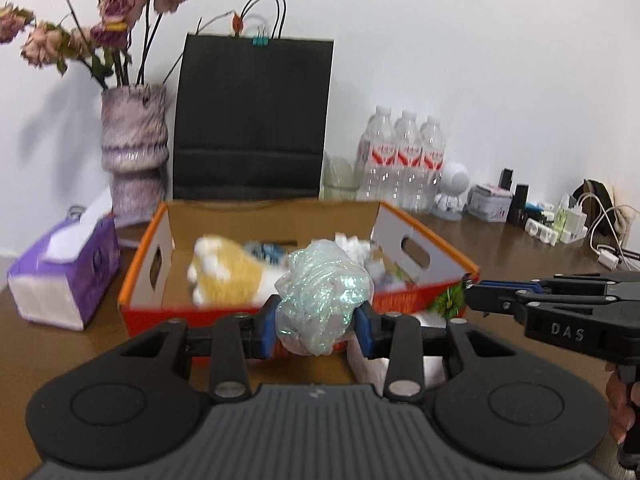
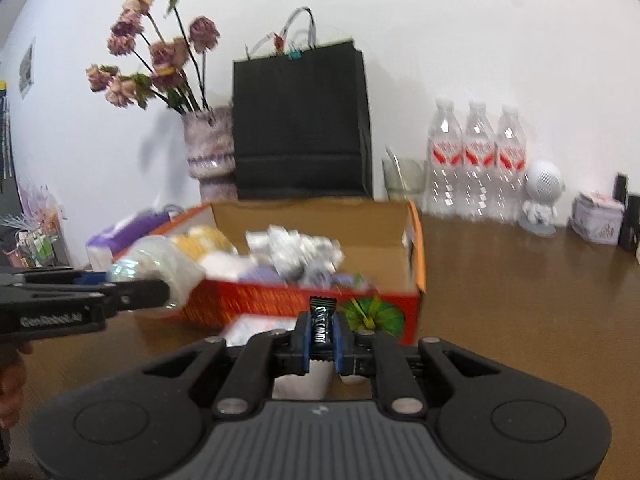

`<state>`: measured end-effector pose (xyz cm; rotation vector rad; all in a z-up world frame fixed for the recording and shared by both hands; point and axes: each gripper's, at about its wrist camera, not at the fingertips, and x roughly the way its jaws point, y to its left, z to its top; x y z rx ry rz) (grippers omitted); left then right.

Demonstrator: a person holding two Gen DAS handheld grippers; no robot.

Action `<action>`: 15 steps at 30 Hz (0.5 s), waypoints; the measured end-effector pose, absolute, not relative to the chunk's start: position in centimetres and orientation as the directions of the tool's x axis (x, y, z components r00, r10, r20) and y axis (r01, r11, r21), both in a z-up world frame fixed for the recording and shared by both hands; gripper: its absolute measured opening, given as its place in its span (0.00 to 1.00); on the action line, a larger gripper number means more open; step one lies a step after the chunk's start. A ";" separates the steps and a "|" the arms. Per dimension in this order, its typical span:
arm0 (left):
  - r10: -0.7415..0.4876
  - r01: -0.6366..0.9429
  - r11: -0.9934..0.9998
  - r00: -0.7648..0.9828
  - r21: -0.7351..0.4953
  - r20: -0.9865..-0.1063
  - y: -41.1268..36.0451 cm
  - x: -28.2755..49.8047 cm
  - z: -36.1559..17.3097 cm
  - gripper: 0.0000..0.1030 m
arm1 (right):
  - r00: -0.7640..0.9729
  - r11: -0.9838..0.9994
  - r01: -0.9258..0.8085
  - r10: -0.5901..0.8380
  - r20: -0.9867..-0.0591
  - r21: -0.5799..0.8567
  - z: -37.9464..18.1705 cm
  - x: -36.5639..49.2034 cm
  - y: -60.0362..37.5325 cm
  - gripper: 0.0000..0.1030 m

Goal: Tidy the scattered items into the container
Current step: 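Carry the plastic bag and black stick into the box and open both tools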

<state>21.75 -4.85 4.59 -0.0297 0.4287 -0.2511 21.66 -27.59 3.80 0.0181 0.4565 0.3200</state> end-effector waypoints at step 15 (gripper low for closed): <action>-0.187 0.146 0.979 0.921 -0.141 -0.342 -4.9 27.7 6.9 0.37 | 0.871 0.960 -0.238 0.277 -0.406 0.145 6.8 29.0 -24.4 0.10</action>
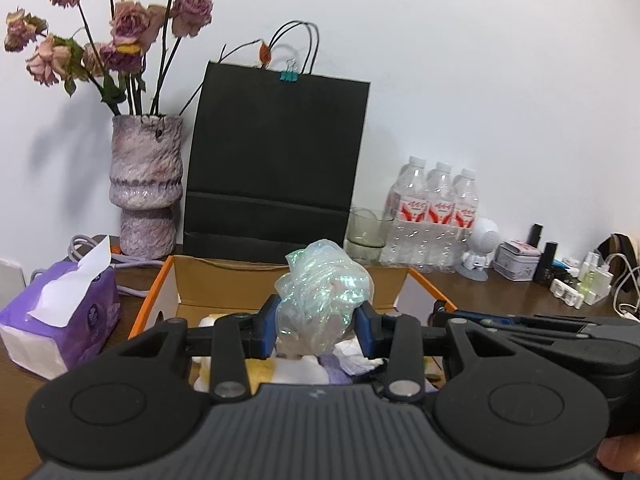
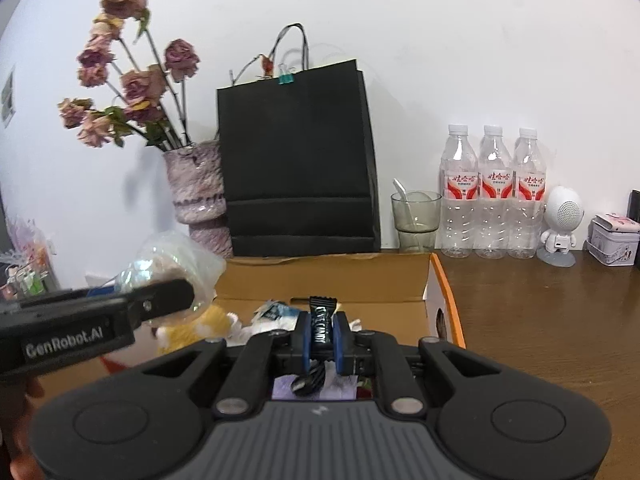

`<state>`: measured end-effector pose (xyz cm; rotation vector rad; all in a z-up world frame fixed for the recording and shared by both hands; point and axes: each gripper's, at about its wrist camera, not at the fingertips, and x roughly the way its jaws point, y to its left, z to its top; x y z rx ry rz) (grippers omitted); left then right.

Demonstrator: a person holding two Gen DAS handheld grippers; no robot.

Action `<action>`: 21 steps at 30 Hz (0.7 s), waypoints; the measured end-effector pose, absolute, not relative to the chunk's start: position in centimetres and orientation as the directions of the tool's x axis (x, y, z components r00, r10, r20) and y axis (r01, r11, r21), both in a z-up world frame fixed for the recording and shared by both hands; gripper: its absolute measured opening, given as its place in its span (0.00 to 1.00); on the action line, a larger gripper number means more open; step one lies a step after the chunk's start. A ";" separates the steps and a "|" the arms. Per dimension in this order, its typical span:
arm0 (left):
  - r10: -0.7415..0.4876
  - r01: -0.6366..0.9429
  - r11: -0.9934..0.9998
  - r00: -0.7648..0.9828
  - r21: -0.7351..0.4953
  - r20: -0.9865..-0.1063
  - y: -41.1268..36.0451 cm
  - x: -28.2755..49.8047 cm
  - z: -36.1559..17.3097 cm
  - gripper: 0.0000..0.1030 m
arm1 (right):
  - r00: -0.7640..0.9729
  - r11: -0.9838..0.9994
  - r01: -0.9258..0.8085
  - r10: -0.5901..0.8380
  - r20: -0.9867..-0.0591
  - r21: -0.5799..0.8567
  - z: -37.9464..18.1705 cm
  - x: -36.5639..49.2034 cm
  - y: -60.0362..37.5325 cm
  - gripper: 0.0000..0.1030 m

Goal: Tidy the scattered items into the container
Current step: 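Carry the plastic bag and black stick into the box and open both tools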

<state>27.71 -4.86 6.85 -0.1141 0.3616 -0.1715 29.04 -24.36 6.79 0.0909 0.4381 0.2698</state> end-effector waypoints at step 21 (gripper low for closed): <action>-0.028 -0.013 0.995 0.912 -0.097 -0.409 -3.9 32.0 4.7 1.00 | 0.855 0.963 -0.201 0.261 -0.448 0.177 5.6 33.0 -24.6 0.45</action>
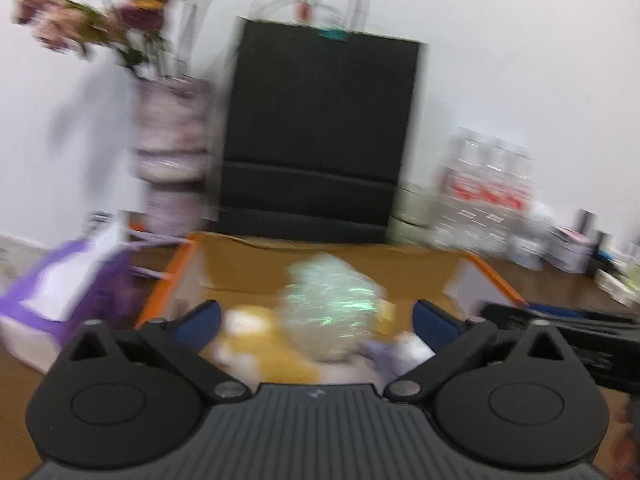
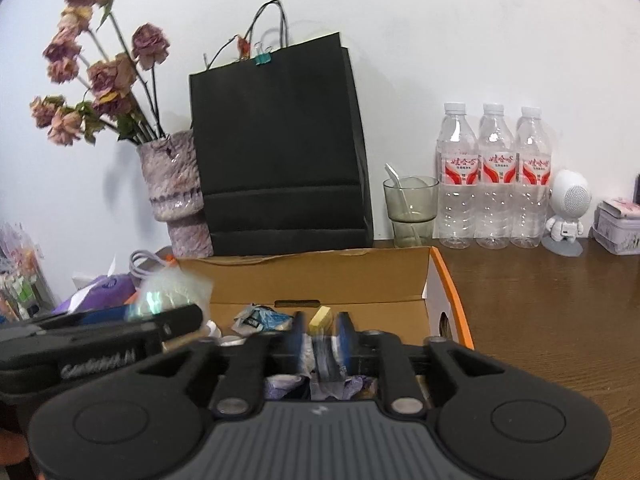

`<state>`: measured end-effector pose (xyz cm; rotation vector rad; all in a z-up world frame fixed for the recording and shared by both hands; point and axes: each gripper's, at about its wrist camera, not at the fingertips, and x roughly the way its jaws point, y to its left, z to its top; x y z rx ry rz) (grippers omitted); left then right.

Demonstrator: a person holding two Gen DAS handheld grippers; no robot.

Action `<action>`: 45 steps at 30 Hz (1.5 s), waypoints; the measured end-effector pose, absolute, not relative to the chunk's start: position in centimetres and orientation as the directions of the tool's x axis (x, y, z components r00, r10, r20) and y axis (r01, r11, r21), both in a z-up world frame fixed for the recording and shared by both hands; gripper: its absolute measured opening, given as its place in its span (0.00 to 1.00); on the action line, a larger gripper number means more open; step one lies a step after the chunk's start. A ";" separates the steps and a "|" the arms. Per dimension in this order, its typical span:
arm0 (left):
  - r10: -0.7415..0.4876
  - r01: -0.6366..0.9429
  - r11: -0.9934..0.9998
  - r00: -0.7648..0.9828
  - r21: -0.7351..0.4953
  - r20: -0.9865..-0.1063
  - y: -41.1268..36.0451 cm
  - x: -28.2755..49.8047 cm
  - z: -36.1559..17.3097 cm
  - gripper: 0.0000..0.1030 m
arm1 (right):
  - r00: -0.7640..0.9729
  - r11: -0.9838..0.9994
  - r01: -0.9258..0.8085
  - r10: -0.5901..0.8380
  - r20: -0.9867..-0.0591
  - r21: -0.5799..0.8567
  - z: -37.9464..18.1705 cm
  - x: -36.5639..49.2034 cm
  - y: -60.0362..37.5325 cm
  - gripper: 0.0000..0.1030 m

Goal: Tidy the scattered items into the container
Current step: 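Carry the plastic bag and black stick into the box and open both tools, then move both tools back toward the clear container and white cap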

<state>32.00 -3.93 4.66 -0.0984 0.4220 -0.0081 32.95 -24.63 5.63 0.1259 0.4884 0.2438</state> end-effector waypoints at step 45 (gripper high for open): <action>-0.064 0.035 0.997 0.893 -0.073 -0.444 -6.7 25.1 5.6 1.00 | 0.858 0.987 -0.129 0.159 -0.489 0.095 5.9 25.9 -28.3 1.00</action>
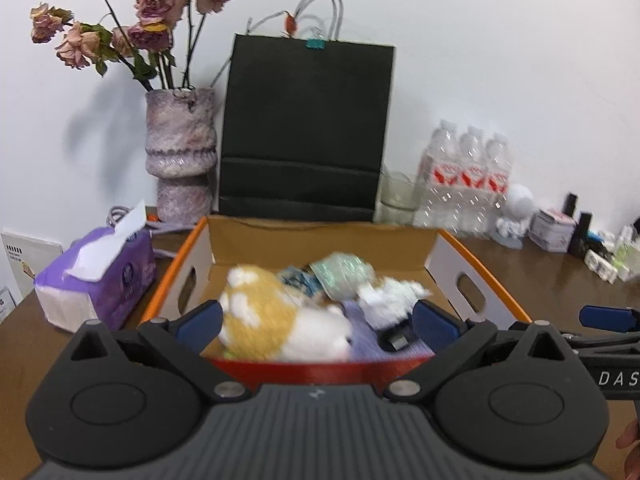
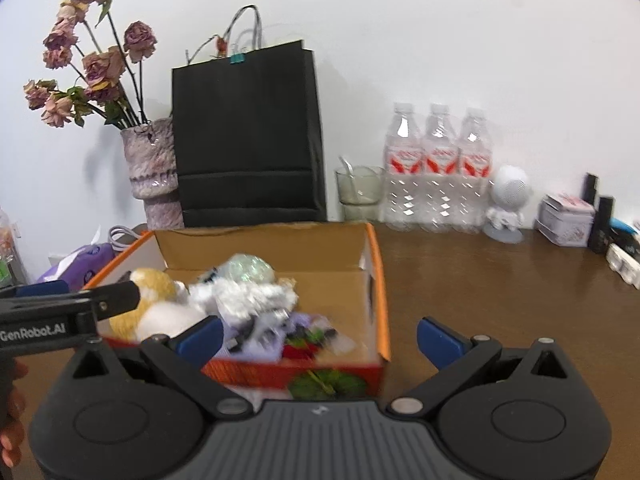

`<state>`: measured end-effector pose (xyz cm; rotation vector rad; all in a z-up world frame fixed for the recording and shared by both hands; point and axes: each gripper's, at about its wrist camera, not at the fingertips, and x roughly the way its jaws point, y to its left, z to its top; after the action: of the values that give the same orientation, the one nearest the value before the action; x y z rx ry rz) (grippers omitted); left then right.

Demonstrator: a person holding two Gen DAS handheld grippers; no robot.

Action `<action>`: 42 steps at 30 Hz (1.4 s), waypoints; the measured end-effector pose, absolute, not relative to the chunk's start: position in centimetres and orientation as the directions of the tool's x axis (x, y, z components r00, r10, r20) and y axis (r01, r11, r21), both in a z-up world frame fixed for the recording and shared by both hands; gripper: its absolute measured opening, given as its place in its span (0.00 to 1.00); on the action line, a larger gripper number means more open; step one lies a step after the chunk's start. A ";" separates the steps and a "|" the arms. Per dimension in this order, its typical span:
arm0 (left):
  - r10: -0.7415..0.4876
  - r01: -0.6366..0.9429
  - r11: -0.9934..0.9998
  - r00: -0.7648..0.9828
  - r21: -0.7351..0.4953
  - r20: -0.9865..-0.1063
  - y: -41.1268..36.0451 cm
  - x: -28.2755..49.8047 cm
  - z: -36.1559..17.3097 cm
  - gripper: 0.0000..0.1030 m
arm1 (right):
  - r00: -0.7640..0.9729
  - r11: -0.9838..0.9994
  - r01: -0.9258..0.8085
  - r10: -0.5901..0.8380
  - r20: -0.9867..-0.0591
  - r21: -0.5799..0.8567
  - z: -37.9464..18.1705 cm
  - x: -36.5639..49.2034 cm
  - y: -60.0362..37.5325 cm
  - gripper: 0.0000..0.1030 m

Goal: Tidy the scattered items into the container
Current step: 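Move both tools back toward the clear container and white cap, then grasp the clear white-labelled plastic container with the left tool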

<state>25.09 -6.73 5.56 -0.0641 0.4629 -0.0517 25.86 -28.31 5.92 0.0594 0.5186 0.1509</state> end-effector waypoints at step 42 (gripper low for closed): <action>-0.127 0.066 0.990 0.818 -0.127 -0.562 -11.8 24.1 -1.6 0.81 | 0.784 0.988 -0.083 0.147 -0.603 0.133 -1.2 23.3 -34.7 1.00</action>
<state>24.09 -11.82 -1.63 -0.1037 0.6052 -0.1031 23.25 -34.75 -1.17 0.1010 0.6577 0.1242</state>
